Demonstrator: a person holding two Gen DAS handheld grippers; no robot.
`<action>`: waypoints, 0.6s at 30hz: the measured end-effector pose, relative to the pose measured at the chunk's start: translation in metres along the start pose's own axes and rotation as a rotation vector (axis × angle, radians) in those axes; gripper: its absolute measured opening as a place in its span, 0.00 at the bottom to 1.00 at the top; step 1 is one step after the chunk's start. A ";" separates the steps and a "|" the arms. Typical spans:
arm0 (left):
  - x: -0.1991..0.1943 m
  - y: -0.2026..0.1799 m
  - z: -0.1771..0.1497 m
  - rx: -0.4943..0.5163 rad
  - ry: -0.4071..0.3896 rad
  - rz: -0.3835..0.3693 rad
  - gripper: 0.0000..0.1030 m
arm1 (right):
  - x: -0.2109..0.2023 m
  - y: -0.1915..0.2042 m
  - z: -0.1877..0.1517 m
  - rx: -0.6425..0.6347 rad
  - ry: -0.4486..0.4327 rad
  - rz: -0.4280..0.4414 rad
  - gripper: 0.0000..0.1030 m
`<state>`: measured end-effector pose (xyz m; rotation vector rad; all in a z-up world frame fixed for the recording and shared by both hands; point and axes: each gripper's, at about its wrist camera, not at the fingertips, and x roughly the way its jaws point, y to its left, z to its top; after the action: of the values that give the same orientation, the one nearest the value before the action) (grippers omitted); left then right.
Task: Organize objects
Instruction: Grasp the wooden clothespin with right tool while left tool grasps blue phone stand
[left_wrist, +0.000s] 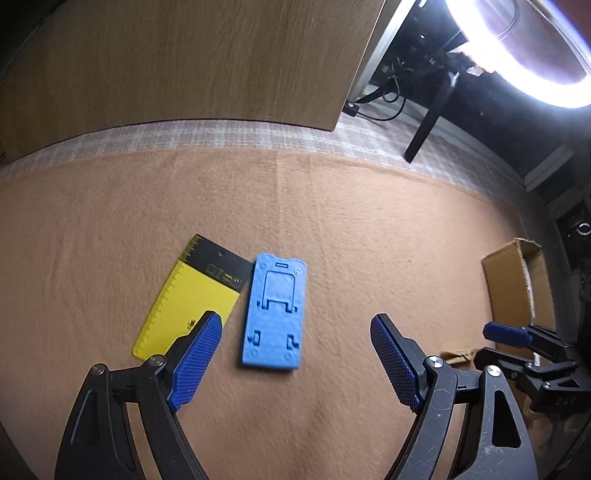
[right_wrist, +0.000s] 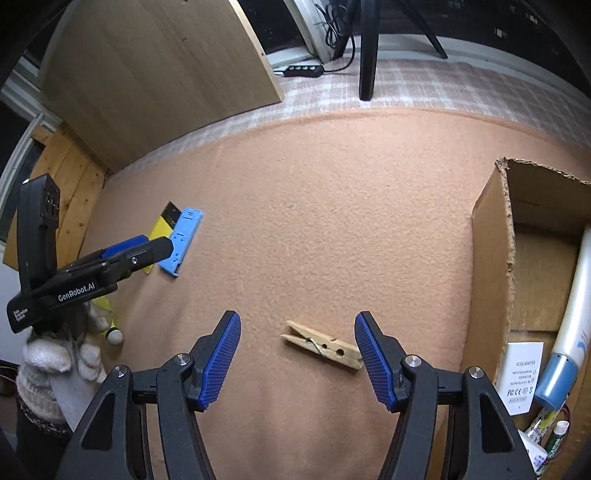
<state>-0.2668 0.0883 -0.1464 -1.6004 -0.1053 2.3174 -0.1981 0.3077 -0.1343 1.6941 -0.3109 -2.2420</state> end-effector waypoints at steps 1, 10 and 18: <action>0.003 -0.001 0.002 0.007 0.006 0.003 0.82 | 0.002 0.000 0.002 0.000 0.006 -0.002 0.59; 0.024 -0.003 0.009 0.031 0.045 0.017 0.82 | 0.018 -0.001 0.011 -0.010 0.063 -0.027 0.59; 0.026 -0.006 0.011 0.040 0.044 0.022 0.77 | 0.027 0.000 0.009 -0.004 0.116 -0.044 0.59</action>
<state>-0.2844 0.1036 -0.1644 -1.6398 -0.0312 2.2843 -0.2136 0.2978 -0.1558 1.8369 -0.2437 -2.1622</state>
